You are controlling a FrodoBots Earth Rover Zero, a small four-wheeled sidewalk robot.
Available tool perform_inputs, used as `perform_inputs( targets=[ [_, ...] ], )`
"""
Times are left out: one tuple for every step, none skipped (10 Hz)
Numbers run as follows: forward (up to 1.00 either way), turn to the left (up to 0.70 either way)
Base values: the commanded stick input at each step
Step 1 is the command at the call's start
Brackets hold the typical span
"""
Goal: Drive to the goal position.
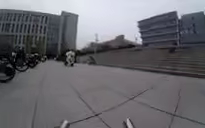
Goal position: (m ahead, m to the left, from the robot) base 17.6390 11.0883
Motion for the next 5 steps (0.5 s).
perform_inputs(
  targets=[
    [0.85, 0.0],
    [0.85, 0.0],
    [0.85, 0.0],
    [0.85, 0.0],
    [0.85, 0.0]
  ],
)
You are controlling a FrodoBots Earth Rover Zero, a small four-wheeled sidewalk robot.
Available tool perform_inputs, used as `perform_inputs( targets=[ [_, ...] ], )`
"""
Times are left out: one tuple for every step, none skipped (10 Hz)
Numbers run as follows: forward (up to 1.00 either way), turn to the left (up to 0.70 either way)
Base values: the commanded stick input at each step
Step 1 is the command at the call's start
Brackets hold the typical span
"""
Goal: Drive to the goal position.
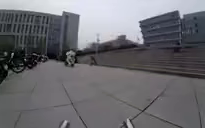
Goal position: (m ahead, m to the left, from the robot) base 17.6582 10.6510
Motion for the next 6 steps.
perform_inputs(
  targets=[
    [0.85, 0.0],
    [0.85, 0.0],
    [0.85, 0.0],
    [0.85, 0.0],
    [0.85, 0.0],
    [0.85, 0.0]
  ],
)
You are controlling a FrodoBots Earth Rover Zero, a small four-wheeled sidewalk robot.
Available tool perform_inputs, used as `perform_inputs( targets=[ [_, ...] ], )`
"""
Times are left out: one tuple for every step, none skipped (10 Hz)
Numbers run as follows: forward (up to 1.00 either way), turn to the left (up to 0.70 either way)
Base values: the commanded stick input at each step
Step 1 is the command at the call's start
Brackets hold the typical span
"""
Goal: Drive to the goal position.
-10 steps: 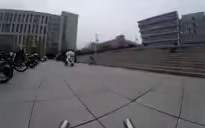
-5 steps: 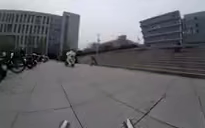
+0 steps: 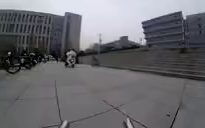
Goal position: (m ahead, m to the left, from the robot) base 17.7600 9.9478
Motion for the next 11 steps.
perform_inputs(
  targets=[
    [0.85, 0.0],
    [0.85, 0.0],
    [0.85, 0.0],
    [0.85, 0.0],
    [0.85, 0.0],
    [0.85, 0.0],
    [0.85, 0.0],
    [0.85, 0.0],
    [0.85, 0.0],
    [0.85, 0.0],
    [0.85, 0.0]
  ],
)
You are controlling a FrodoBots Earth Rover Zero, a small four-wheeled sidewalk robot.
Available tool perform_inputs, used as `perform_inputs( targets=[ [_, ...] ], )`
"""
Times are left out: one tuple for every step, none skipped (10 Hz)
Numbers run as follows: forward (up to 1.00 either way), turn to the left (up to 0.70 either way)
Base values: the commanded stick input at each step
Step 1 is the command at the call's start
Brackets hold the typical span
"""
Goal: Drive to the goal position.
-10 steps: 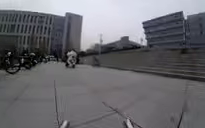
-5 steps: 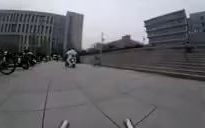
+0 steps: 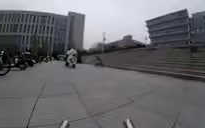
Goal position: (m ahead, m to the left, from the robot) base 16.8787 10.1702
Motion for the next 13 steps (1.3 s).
perform_inputs(
  targets=[
    [0.85, -0.04],
    [0.85, -0.19],
    [0.85, -0.32],
    [0.85, -0.34],
    [0.85, -0.34],
    [0.85, -0.34],
    [0.85, -0.34],
    [0.85, -0.32],
    [0.85, -0.03],
    [0.85, -0.03],
    [0.85, -0.03],
    [0.85, -0.03],
    [0.85, -0.03]
  ],
)
